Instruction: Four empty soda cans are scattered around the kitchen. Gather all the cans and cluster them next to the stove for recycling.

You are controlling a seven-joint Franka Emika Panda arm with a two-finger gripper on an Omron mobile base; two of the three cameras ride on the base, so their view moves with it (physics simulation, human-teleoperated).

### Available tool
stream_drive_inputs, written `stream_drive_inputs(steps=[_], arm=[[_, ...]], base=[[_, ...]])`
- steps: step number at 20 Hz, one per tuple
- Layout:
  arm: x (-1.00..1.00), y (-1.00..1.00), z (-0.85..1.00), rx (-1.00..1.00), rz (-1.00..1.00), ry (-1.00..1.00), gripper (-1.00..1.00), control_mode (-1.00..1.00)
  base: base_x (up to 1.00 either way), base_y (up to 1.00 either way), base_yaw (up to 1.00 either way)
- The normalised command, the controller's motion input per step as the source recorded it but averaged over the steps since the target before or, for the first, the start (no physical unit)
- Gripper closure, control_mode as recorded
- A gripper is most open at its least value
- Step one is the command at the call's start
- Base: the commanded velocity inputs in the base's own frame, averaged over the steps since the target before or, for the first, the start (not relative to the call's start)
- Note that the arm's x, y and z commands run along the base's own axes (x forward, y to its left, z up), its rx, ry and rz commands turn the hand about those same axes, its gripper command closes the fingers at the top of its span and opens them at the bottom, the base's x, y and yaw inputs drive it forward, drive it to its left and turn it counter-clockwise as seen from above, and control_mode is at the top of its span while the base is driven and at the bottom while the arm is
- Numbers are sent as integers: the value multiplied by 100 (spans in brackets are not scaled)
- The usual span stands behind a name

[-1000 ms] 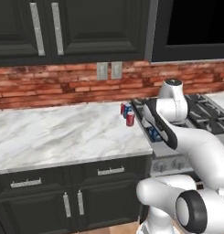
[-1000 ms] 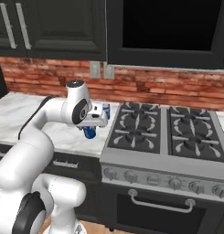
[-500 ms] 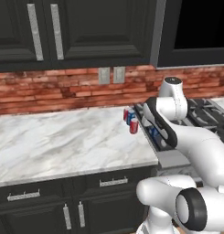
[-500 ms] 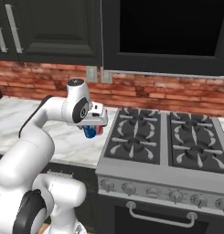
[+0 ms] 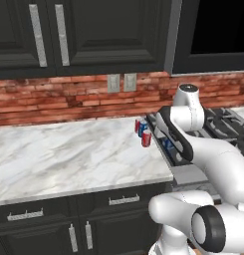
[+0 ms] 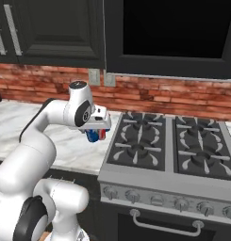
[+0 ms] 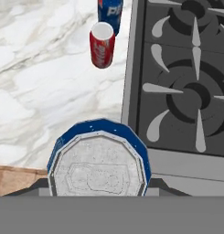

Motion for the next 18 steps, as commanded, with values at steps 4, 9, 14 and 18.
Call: stream_drive_inputs(steps=[4, 9, 14, 18], arm=[[0, 0, 0, 0, 0, 0, 100, 100], [0, 0, 0, 0, 0, 0, 100, 100], [1, 2, -24, 1, 0, 0, 100, -100], [9, 10, -33, 1, 0, 0, 100, -100]], base=[[32, 6, 0], [10, 0, 0], [1, 0, 0], [0, 0, 0]])
